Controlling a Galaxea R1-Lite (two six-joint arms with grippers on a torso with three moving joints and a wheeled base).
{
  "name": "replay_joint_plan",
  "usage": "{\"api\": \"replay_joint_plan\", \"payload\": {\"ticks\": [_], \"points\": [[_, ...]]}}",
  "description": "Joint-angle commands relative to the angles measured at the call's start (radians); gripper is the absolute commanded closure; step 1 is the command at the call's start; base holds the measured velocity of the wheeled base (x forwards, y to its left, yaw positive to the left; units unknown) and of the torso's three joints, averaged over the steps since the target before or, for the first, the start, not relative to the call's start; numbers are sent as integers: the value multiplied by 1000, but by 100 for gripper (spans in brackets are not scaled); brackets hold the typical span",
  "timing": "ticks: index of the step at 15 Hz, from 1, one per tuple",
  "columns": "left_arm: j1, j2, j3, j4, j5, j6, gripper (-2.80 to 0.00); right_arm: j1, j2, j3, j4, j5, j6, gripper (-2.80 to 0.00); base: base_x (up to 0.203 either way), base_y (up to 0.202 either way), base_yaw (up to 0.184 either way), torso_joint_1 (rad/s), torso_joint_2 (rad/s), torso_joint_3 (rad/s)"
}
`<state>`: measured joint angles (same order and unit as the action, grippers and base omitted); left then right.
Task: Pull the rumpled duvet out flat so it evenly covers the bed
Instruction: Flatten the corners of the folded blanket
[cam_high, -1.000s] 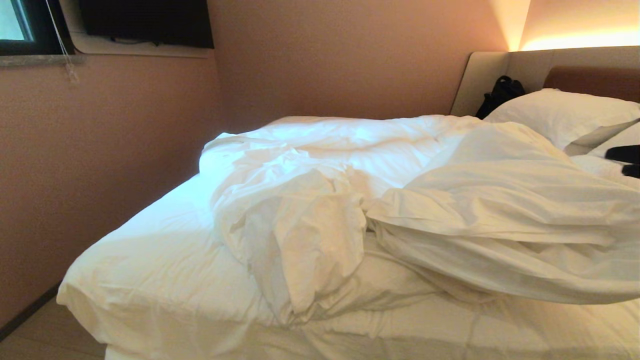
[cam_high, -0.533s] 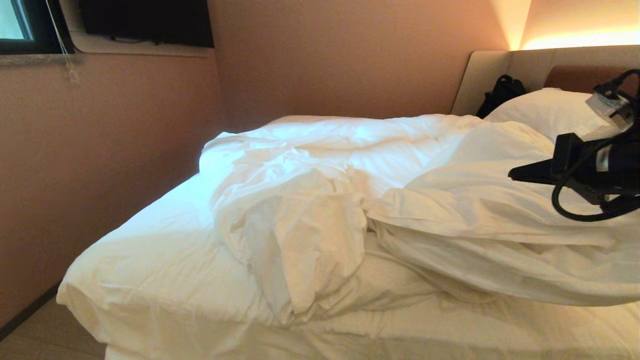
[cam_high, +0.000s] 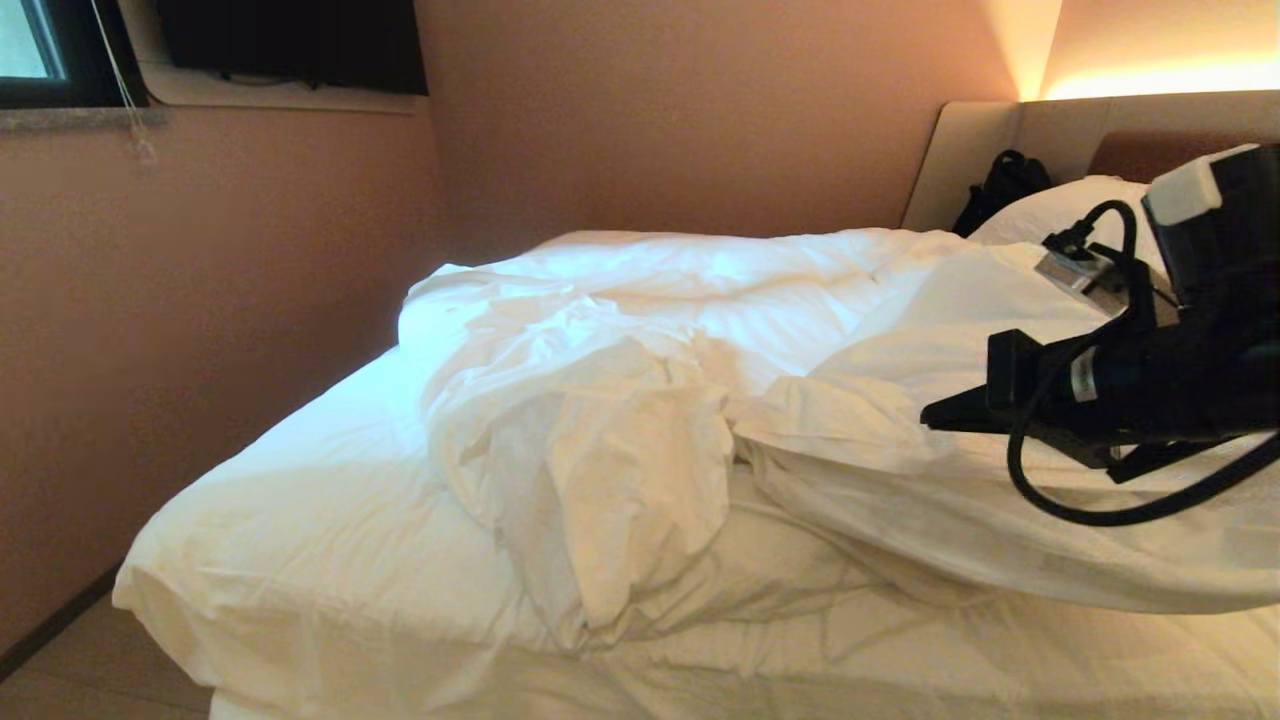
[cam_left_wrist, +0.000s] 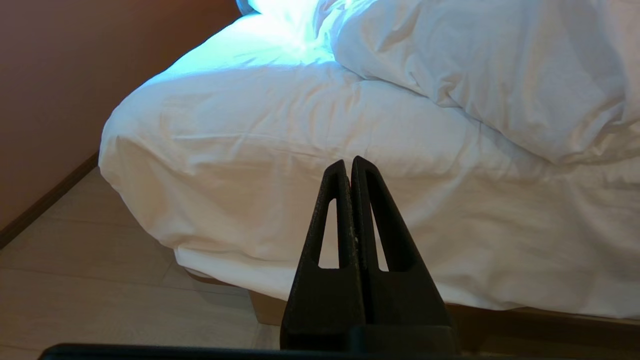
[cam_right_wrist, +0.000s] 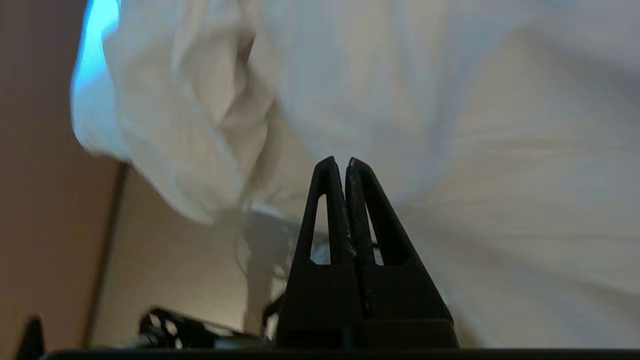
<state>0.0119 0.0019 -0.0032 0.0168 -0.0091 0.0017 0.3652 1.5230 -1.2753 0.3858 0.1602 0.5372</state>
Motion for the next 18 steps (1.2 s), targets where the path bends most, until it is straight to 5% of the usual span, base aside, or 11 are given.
{"api": "replay_joint_plan", "payload": {"ticks": [1,3,4,8,13,16,18], "points": [[0,0,0,0,0,0,0,58,27,0,9,-60,-20,0,0,0,0,0,0,0],[0,0,0,0,0,0,0,110,45,10,11,-126,-24,0,0,0,0,0,0,0],[0,0,0,1,0,0,0,132,49,12,11,-140,-26,-280,0,0,0,0,0,0],[0,0,0,2,0,0,0,169,71,-7,12,-222,-96,-280,0,0,0,0,0,0],[0,0,0,0,0,0,0,173,97,-69,54,-369,-311,-280,0,0,0,0,0,0],[0,0,0,0,0,0,0,173,104,-75,61,-420,-360,-280,0,0,0,0,0,0],[0,0,0,0,0,0,0,185,108,-72,61,-528,-515,-280,0,0,0,0,0,0]]}}
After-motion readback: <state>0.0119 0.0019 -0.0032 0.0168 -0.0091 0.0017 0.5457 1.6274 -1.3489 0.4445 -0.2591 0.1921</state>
